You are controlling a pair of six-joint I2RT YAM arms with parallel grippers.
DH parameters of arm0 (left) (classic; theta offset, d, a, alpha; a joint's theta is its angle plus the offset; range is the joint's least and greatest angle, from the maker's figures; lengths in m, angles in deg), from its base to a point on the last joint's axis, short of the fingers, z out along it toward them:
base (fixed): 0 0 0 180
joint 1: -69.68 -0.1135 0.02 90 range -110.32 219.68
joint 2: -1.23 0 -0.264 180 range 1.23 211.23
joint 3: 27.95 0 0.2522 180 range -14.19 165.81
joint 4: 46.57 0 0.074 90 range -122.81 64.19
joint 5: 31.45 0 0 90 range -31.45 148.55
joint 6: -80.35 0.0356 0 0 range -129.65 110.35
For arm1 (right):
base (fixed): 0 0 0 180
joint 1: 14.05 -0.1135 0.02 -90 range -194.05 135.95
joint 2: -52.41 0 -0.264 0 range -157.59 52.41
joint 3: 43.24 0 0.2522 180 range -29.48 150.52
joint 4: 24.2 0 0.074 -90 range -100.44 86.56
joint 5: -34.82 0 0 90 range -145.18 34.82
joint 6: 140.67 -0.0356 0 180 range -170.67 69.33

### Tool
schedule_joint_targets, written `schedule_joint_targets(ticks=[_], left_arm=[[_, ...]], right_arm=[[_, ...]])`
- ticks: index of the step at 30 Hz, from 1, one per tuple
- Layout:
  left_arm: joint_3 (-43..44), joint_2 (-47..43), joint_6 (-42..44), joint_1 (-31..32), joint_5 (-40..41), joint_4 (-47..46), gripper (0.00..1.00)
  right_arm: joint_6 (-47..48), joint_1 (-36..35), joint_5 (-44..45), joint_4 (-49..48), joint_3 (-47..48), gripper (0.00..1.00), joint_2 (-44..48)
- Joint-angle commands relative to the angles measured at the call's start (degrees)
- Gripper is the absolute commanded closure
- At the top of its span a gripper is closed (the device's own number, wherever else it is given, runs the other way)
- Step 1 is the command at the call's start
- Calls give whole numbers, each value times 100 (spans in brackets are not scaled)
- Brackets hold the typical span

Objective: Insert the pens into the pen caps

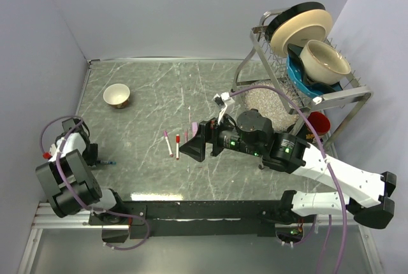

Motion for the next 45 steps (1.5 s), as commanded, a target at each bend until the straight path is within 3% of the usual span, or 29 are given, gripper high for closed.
schedule_joint_targets(ticks=[1, 5, 9, 12, 21, 27, 31, 36, 42, 45], left_arm=[[-383, 32, 29, -19, -278, -381, 54], [-665, 5, -24, -19, -252, -540, 67], [-700, -47, -77, -19, -94, -409, 92], [-762, -223, -94, -19, -103, -312, 99], [-411, -1496, 977, 42, -954, 22, 99], [-507, -2613, 1856, 472, -2807, -434, 99], [-534, -3079, 1840, 1366, -3679, -742, 99], [-621, -3150, 1348, 2554, -4750, -1794, 99], [-455, -3396, 899, 3575, -5051, -2736, 99], [-428, -3580, 671, 3865, -5112, -3053, 99]], right_arm=[[2, -72, 208, -6, 283, 1, 85], [-33, -90, 225, -68, 230, 1, 147], [-50, -116, 269, -120, 160, 1, 243], [-68, -134, 304, -129, 116, 1, 305], [-410, -125, 498, 108, 71, 1, 174], [-463, -116, 217, 143, 247, 1, -397], [-498, -20, -81, -225, 133, 3, -652], [-498, 375, -608, -770, 2, 7, -1091], [-508, 771, -1400, -1333, -122, 26, -1583], [-551, 789, -1646, -1456, -8, 28, -1803]])
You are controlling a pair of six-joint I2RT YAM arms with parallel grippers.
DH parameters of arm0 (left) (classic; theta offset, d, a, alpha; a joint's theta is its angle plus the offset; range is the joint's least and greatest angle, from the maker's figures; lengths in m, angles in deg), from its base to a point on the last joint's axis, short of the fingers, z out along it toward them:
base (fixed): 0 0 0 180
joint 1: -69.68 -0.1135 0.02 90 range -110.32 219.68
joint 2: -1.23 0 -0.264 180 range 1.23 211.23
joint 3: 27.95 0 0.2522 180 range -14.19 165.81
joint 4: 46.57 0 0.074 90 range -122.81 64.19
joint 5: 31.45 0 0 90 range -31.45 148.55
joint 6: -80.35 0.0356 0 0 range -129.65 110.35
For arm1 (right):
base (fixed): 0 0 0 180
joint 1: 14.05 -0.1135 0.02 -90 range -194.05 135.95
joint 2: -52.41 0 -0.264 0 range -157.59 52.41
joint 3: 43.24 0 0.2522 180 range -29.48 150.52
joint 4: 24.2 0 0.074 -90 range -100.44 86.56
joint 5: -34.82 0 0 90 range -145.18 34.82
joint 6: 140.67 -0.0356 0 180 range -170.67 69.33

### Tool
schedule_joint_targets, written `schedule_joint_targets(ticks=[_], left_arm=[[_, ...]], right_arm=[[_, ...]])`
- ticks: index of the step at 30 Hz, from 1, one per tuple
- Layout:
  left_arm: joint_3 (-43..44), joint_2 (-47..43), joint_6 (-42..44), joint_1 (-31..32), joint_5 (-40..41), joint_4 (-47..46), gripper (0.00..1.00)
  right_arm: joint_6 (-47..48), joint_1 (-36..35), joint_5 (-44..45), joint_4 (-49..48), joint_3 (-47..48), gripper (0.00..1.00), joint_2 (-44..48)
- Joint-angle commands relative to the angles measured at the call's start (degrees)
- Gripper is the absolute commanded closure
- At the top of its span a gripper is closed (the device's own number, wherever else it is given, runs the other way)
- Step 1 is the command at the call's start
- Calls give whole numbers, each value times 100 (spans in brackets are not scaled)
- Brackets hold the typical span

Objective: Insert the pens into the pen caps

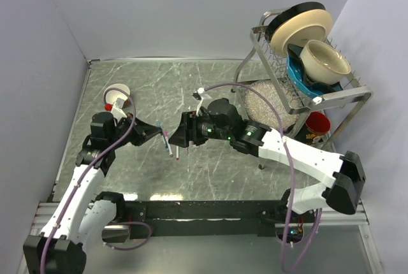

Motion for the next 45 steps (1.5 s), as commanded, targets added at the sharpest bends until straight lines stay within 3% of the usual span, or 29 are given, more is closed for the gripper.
schedule_joint_targets(ticks=[1, 10, 19, 22, 25, 26, 27, 28, 31, 32, 34, 38, 44, 45], left_arm=[[151, -363, -448, 377, -374, -1082, 99], [186, -627, -607, 580, -479, -1285, 99], [195, -768, -766, 624, -576, -1461, 99], [213, -751, -827, 624, -681, -1698, 99], [230, -742, -836, 633, -769, -1734, 99], [256, -742, -801, 633, -769, -1672, 98], [300, -750, -740, 633, -752, -1602, 93], [335, -759, -704, 633, -595, -1297, 68], [538, -777, -616, 624, -296, -874, 28], [599, -768, -608, 624, -103, -672, 22], [801, -751, -669, 624, 135, -451, 16], [1161, -601, -985, 624, 1075, 234, 16], [1978, -57, -1801, 589, 3184, 1842, 21], [2136, -21, -1907, 554, 3864, 2201, 21]], right_arm=[[-68, 7, -648, -604, 97, 29, -261], [-174, 7, -454, -657, 176, 41, -455], [-385, 7, -595, -912, 124, 60, -551], [-438, 7, -683, -1000, 80, 70, -551], [-516, 7, -639, -1183, 10, 100, -508], [-578, 15, -639, -1298, -69, 100, -464], [-596, 7, -622, -1307, -87, 100, -437], [-604, 7, -604, -1290, -96, 100, -420], [-596, 7, -333, -1158, -122, 100, -297], [-604, 7, -227, -1054, -140, 100, -218], [-561, 15, 53, -851, -140, 100, -148], [-499, 24, 318, -648, -315, 100, 124], [-315, 42, 617, -614, -728, 100, 739], [-262, 42, 644, -596, -764, 100, 819]])
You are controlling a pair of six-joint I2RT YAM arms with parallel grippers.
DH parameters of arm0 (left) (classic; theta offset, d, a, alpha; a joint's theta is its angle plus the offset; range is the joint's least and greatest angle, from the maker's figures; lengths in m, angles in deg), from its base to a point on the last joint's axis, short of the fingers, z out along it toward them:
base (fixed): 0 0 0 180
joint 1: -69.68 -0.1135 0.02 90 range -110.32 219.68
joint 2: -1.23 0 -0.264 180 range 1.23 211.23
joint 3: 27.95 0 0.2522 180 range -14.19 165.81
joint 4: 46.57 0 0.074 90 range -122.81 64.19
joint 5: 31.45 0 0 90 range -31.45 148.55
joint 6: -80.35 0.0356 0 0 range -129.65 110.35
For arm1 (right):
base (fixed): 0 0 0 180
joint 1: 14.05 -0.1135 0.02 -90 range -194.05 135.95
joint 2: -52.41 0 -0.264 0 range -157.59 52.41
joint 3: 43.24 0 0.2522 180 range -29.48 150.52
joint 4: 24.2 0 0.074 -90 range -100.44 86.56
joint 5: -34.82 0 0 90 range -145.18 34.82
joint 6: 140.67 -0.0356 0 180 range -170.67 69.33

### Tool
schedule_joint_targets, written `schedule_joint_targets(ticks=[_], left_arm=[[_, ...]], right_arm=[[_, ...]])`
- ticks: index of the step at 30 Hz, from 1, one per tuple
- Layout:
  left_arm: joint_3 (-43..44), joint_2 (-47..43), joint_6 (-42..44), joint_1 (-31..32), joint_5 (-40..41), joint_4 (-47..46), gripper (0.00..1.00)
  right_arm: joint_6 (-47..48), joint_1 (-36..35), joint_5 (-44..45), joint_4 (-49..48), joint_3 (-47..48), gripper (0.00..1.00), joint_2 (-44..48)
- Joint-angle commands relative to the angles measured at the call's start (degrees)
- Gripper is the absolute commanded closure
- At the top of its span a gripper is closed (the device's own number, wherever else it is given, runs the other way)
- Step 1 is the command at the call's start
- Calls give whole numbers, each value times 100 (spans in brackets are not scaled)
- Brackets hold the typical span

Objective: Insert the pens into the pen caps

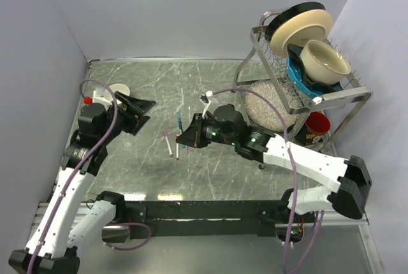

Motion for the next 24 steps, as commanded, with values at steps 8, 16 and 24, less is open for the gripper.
schedule_joint_targets(ticks=[8, 16, 24], left_arm=[[461, 402, -1714, -629, 3417, 1579, 22], [-66, 1001, -3420, -1604, 3787, 2055, 27], [-146, 2476, -4257, -2667, 2954, 1651, 26]], right_arm=[[744, 42, 378, 47, -411, 100, 936], [1122, 182, -157, 118, -210, 100, 594], [1192, 516, -519, 39, -121, 100, 364]])
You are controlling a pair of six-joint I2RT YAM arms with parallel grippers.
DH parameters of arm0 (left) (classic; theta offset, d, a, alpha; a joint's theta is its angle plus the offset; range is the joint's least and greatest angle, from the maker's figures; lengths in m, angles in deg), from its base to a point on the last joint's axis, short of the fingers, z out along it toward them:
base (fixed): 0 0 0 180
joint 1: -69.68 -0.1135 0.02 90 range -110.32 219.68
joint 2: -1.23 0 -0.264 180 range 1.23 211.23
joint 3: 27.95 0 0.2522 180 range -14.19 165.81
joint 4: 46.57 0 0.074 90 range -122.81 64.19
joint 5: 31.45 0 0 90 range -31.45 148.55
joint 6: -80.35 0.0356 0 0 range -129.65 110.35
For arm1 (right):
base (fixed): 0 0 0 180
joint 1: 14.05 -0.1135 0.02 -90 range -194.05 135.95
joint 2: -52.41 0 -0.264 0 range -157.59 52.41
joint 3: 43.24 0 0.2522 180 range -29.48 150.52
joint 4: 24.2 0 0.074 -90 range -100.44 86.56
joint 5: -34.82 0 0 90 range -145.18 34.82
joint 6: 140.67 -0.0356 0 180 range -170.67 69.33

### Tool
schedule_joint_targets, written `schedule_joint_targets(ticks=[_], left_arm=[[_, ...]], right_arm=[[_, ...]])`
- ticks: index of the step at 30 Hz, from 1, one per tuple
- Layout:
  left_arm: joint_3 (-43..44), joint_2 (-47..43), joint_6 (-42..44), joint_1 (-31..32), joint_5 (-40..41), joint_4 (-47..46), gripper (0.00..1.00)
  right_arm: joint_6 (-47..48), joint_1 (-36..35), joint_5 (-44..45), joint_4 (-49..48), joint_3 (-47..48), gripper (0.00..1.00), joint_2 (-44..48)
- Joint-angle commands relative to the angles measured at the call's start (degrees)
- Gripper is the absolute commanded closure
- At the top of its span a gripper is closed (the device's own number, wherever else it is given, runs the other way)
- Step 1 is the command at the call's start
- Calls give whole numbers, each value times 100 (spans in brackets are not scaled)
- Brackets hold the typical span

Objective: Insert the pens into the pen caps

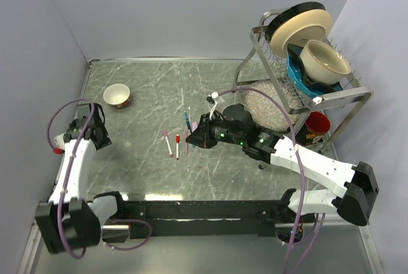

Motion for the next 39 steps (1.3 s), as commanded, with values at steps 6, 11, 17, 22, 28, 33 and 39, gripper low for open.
schedule_joint_targets(ticks=[6, 11, 17, 22, 28, 33, 39], left_arm=[[476, 1757, -890, -755, -397, -102, 31], [467, 2442, -873, -1045, -746, -356, 35], [898, 3102, -820, -1099, -950, -76, 40], [1153, 3454, -864, -1169, -950, 65, 42], [1373, 3674, -908, -1204, -880, 354, 45], [1373, 3815, -882, -1265, -932, 381, 53], [1294, 3903, -680, -1371, -1108, 294, 74]], right_arm=[[130, 355, -360, -331, 59, 100, -117], [147, 470, -439, -376, 42, 100, -205], [200, 567, -466, -349, 77, 100, -231], [209, 602, -466, -332, 68, 100, -178], [218, 654, -474, -314, 42, 100, -152], [200, 672, -518, -332, 59, 100, -161], [183, 681, -501, -314, 59, 100, -117]])
